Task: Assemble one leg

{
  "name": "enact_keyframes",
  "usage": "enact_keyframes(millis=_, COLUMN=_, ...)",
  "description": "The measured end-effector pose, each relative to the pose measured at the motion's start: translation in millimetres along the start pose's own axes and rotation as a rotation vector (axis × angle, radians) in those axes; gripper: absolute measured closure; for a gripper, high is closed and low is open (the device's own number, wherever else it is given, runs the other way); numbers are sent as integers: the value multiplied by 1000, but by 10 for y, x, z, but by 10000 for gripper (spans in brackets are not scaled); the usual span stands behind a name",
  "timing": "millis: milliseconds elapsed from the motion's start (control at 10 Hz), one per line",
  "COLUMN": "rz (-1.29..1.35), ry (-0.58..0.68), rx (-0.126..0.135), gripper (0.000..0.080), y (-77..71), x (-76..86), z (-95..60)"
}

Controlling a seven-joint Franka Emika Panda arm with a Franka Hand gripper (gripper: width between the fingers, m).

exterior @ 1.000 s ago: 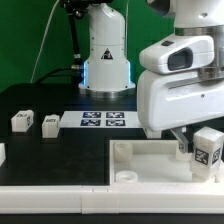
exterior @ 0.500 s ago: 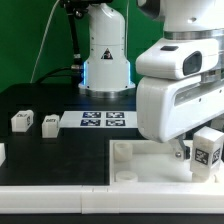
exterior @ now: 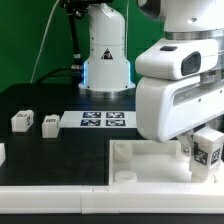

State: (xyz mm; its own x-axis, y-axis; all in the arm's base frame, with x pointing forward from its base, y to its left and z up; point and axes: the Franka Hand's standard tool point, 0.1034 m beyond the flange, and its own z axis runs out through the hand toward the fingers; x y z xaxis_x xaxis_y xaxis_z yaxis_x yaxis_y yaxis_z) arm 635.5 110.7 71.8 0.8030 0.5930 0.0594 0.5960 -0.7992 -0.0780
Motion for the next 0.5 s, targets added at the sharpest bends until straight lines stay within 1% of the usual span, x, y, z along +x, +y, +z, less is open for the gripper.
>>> enact_keyframes(millis=100, rz=41, ry=0, rx=0, gripper=509, y=-1, x=0, z=1)
enact_keyframes(millis=200, rz=195, ry=8, rx=13, gripper=509, y=-8, x=1, z=5)
enact_keyframes(millis=500, rz=573, ry=39, rx=25, gripper=509, y=-30, x=-12, z=8)
